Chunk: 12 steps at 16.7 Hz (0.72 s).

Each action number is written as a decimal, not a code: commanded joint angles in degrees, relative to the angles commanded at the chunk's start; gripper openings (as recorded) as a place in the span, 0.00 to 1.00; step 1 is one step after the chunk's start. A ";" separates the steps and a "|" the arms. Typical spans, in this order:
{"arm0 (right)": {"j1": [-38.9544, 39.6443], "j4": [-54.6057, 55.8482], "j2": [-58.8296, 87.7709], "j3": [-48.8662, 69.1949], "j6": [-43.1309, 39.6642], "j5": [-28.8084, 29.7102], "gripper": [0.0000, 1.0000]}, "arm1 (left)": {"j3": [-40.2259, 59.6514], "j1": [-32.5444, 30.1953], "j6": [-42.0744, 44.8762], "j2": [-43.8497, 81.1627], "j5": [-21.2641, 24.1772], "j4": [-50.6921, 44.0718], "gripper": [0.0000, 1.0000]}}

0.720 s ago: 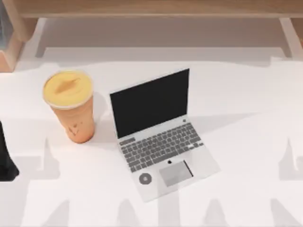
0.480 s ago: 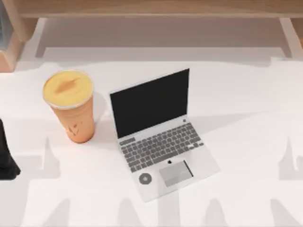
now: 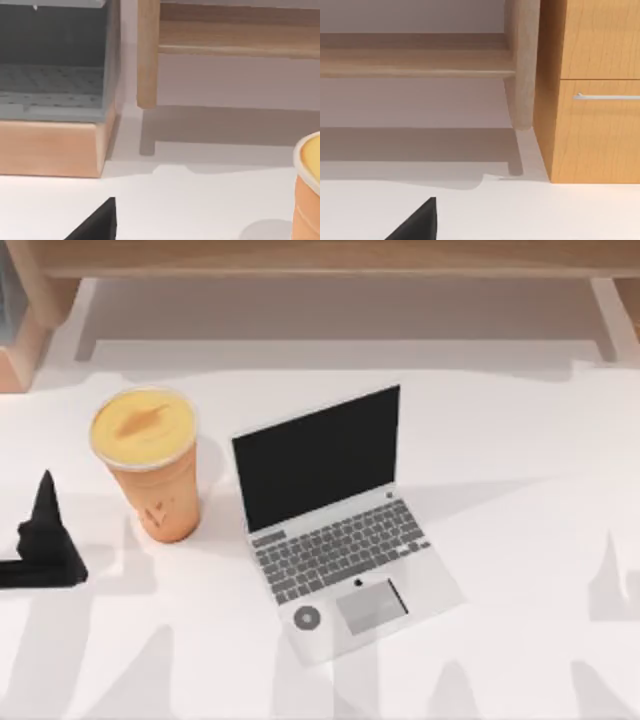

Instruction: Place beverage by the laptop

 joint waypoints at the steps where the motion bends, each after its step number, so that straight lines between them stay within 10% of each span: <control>1: 0.00 0.00 0.00 0.00 0.00 0.00 1.00 | 0.26 -2.15 -0.47 4.46 -1.98 3.53 1.00; 12: 0.00 0.00 0.00 0.00 0.00 0.00 1.00 | 2.76 -24.77 -5.31 51.68 -22.90 40.61 1.00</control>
